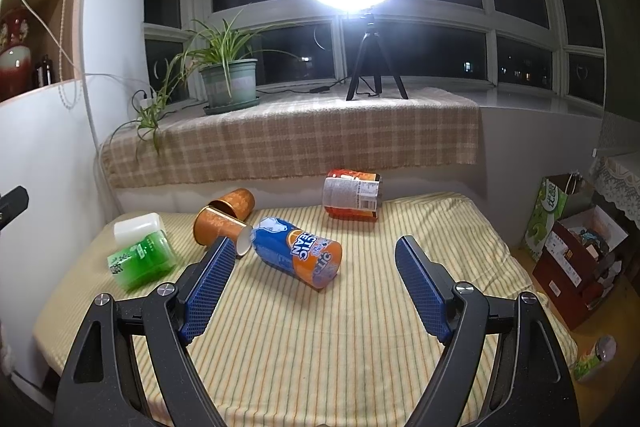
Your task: Flip cup upright
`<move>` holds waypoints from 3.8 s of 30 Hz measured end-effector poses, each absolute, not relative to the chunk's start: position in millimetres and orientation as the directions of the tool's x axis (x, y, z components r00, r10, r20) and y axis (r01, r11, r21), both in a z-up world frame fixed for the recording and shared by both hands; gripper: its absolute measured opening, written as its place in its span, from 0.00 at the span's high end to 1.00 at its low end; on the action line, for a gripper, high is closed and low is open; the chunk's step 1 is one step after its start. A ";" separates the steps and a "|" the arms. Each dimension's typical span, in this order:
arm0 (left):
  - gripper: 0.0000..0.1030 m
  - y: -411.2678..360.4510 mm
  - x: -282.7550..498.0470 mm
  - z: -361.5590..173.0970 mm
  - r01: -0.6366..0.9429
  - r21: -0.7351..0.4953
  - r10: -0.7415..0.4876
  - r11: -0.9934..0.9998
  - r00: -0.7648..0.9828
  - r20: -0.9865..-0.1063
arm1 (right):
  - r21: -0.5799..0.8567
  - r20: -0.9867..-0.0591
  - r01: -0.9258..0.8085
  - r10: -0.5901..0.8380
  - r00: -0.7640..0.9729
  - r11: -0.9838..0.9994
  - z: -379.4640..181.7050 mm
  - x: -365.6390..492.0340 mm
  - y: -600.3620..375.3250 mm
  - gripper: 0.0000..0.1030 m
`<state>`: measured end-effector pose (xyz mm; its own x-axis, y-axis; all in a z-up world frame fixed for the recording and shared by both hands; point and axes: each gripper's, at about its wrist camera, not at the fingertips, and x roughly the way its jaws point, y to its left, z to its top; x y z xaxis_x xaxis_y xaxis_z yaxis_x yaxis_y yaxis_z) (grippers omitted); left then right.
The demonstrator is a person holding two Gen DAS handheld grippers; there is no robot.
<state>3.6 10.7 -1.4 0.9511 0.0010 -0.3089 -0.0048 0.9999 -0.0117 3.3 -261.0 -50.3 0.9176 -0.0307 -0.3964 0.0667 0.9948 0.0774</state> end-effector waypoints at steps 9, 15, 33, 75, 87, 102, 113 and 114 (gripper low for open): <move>0.00 11.0 3.8 -0.7 -0.004 -0.013 0.000 1.000 0.951 -0.309 | 0.076 -0.399 0.066 -0.030 0.917 0.995 -51.2 4.1 -260.3 0.20; 0.00 11.0 3.7 -0.3 -0.004 -0.013 -0.001 1.000 0.951 -0.310 | 0.075 -0.399 0.067 -0.032 0.917 0.995 -51.8 4.2 -259.8 0.20; 0.00 10.9 3.7 -0.7 -0.004 -0.012 0.000 1.000 0.951 -0.310 | 0.075 -0.400 0.068 -0.033 0.916 0.995 -51.8 4.6 -259.8 0.20; 0.00 -11.2 30.7 -41.3 0.049 0.046 -0.024 0.998 0.900 -0.436 | -0.003 -0.489 -0.026 0.022 0.872 1.000 -59.7 91.0 -301.5 0.20; 0.00 -0.9 43.6 -58.0 0.007 0.065 0.026 0.998 0.871 -0.491 | -0.236 -0.646 -0.406 0.170 0.744 0.883 -60.2 184.2 -294.5 0.20; 0.00 19.5 61.7 -72.1 -0.107 0.073 0.129 0.992 0.836 -0.534 | -0.329 -0.819 -0.650 0.135 0.557 0.685 -96.1 293.1 -294.8 0.20; 0.00 29.0 83.5 -82.7 -0.135 0.085 0.159 0.987 0.807 -0.569 | -0.381 -0.868 -0.712 0.037 0.496 0.590 -133.9 331.7 -285.5 0.20; 0.00 28.4 84.6 -83.3 -0.135 0.085 0.160 0.987 0.805 -0.572 | -0.381 -0.871 -0.713 0.031 0.491 0.589 -135.9 335.3 -285.0 0.20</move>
